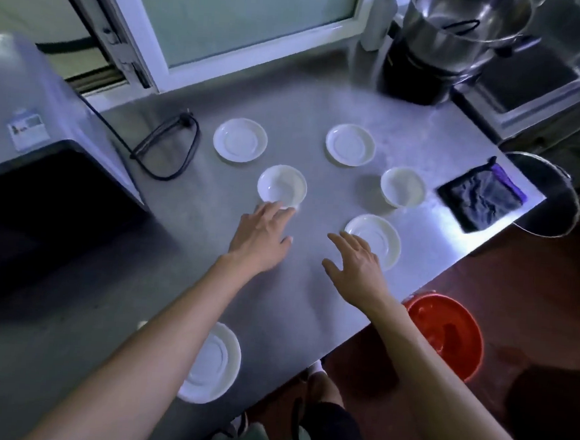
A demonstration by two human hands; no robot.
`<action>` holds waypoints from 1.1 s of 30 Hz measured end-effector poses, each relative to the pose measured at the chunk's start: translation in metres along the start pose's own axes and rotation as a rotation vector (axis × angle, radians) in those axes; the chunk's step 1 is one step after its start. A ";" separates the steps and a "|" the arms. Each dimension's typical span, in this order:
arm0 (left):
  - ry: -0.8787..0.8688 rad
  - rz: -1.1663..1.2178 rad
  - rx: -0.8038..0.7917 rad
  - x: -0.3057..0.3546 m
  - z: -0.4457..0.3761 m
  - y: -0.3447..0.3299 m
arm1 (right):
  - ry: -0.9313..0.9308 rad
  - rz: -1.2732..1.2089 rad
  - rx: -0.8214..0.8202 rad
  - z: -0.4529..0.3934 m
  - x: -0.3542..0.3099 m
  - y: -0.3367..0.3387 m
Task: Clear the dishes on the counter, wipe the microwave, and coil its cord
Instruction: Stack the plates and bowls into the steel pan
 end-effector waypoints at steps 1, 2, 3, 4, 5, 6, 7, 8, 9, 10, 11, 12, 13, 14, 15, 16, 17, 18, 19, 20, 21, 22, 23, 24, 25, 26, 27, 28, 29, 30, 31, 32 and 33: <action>0.031 -0.028 -0.016 0.002 -0.009 0.000 | 0.007 -0.022 -0.017 -0.013 0.008 0.005; 0.055 -0.057 -0.032 0.004 -0.018 0.000 | 0.014 -0.048 -0.026 -0.025 0.015 0.010; 0.075 -0.084 -0.044 0.006 -0.027 -0.001 | 0.023 -0.071 -0.035 -0.036 0.022 0.015; 0.092 -0.107 -0.058 0.009 -0.036 -0.002 | 0.032 -0.085 -0.044 -0.047 0.028 0.019; 0.107 -0.126 -0.069 0.011 -0.045 -0.003 | 0.043 -0.091 -0.052 -0.057 0.033 0.023; 0.125 -0.142 -0.077 0.013 -0.054 -0.004 | 0.055 -0.096 -0.061 -0.067 0.037 0.027; 0.148 -0.152 -0.088 0.014 -0.062 -0.006 | 0.068 -0.103 -0.072 -0.076 0.039 0.030; 0.173 -0.154 -0.102 0.015 -0.070 -0.008 | 0.081 -0.112 -0.084 -0.084 0.041 0.032; 0.195 -0.153 -0.115 0.016 -0.077 -0.010 | 0.094 -0.120 -0.097 -0.091 0.041 0.033; 0.211 -0.151 -0.123 0.015 -0.083 -0.012 | 0.107 -0.125 -0.108 -0.097 0.042 0.034; 0.224 -0.144 -0.132 0.016 -0.088 -0.014 | 0.120 -0.130 -0.115 -0.103 0.041 0.034; 0.235 -0.133 -0.143 0.016 -0.094 -0.015 | 0.132 -0.135 -0.115 -0.107 0.042 0.034; 0.245 -0.122 -0.157 0.016 -0.100 -0.016 | 0.142 -0.139 -0.114 -0.112 0.042 0.035; 0.258 -0.110 -0.174 0.015 -0.104 -0.016 | 0.147 -0.142 -0.117 -0.116 0.042 0.035; 0.271 -0.100 -0.191 0.013 -0.109 -0.016 | 0.148 -0.141 -0.122 -0.120 0.043 0.035; 0.282 -0.092 -0.208 0.011 -0.113 -0.017 | 0.150 -0.137 -0.129 -0.124 0.044 0.035; 0.293 -0.083 -0.223 0.008 -0.117 -0.019 | 0.153 -0.134 -0.135 -0.128 0.045 0.034; 0.302 -0.072 -0.235 0.006 -0.121 -0.020 | 0.155 -0.134 -0.140 -0.131 0.047 0.035; 0.310 -0.057 -0.245 0.004 -0.125 -0.021 | 0.155 -0.138 -0.143 -0.134 0.049 0.035; 0.317 -0.037 -0.253 0.004 -0.128 -0.023 | 0.156 -0.144 -0.145 -0.136 0.050 0.036; 0.323 -0.016 -0.260 0.004 -0.131 -0.024 | 0.161 -0.151 -0.141 -0.138 0.052 0.037; 0.329 0.001 -0.268 0.005 -0.134 -0.025 | 0.168 -0.160 -0.131 -0.140 0.054 0.039; 0.335 0.009 -0.274 0.006 -0.137 -0.027 | 0.177 -0.168 -0.118 -0.142 0.056 0.039; 0.343 0.009 -0.277 0.008 -0.140 -0.028 | 0.186 -0.175 -0.106 -0.144 0.057 0.041; 0.351 0.003 -0.275 0.008 -0.142 -0.028 | 0.192 -0.179 -0.097 -0.146 0.059 0.042; 0.361 -0.002 -0.268 0.009 -0.145 -0.028 | 0.197 -0.183 -0.089 -0.148 0.061 0.044; 0.371 -0.002 -0.256 0.009 -0.146 -0.026 | 0.207 -0.186 -0.078 -0.150 0.063 0.045; 0.379 0.006 -0.245 0.009 -0.147 -0.025 | 0.222 -0.188 -0.064 -0.151 0.064 0.046; 0.382 0.013 -0.235 0.010 -0.149 -0.023 | 0.236 -0.187 -0.047 -0.153 0.067 0.048; 0.378 0.014 -0.225 0.013 -0.151 -0.021 | 0.244 -0.179 -0.031 -0.154 0.069 0.051; 0.364 0.005 -0.209 0.018 -0.153 -0.018 | 0.246 -0.167 -0.014 -0.156 0.071 0.054; 0.339 -0.011 -0.189 0.025 -0.156 -0.015 | 0.241 -0.154 0.002 -0.158 0.074 0.058; 0.304 -0.027 -0.168 0.034 -0.160 -0.012 | 0.233 -0.143 0.020 -0.159 0.077 0.063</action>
Point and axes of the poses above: each hand's wrist, its own z-axis away from the middle knuckle, its own y-axis out of the back of the hand, x = y × z, the point moved 2 cm from there along -z, towards the middle knuckle, and after that the axes turned 11 degrees about -z, right-handed, at the moved point
